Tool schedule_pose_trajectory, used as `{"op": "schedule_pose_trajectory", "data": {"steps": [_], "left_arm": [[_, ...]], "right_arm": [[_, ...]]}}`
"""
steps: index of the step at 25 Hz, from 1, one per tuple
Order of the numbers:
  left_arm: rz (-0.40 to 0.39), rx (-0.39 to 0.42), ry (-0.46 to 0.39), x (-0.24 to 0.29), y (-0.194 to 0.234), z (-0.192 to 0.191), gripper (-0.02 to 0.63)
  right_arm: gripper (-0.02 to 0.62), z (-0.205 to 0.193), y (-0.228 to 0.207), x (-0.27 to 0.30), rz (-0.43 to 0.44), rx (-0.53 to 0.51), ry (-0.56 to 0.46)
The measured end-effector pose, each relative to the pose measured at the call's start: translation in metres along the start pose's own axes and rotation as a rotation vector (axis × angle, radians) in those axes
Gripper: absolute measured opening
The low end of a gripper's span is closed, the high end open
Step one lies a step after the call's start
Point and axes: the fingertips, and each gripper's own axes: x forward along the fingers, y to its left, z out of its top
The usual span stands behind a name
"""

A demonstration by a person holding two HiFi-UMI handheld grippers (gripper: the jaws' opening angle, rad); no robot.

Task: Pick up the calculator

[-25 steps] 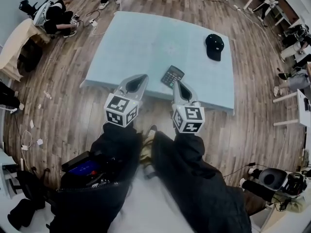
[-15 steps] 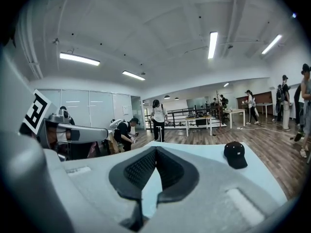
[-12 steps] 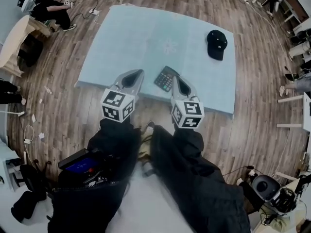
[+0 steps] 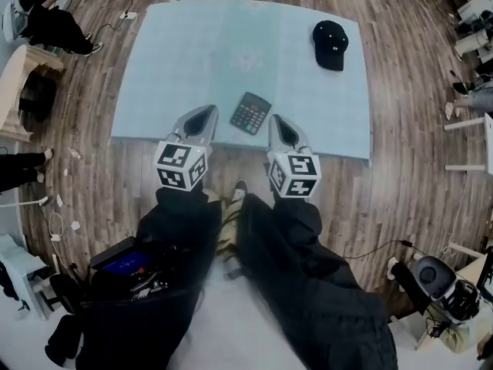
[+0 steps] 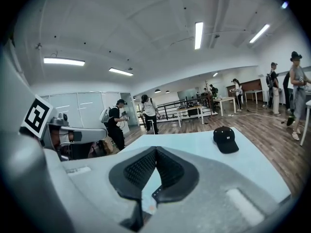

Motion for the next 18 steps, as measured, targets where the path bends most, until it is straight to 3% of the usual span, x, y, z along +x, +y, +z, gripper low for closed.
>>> {"op": "schedule_pose_trajectory", "data": {"steps": [10, 18], "left_arm": [[-0.019, -0.028, 0.071, 0.001, -0.001, -0.032, 0.002], [-0.070, -0.065, 0.208, 0.029, 0.016, -0.079, 0.002]], "right_arm": [[-0.002, -0.034, -0.005, -0.006, -0.038, 0.025, 0.070], [-0.002, -0.071, -0.014, 0.020, -0.074, 0.015, 0.198]]}}
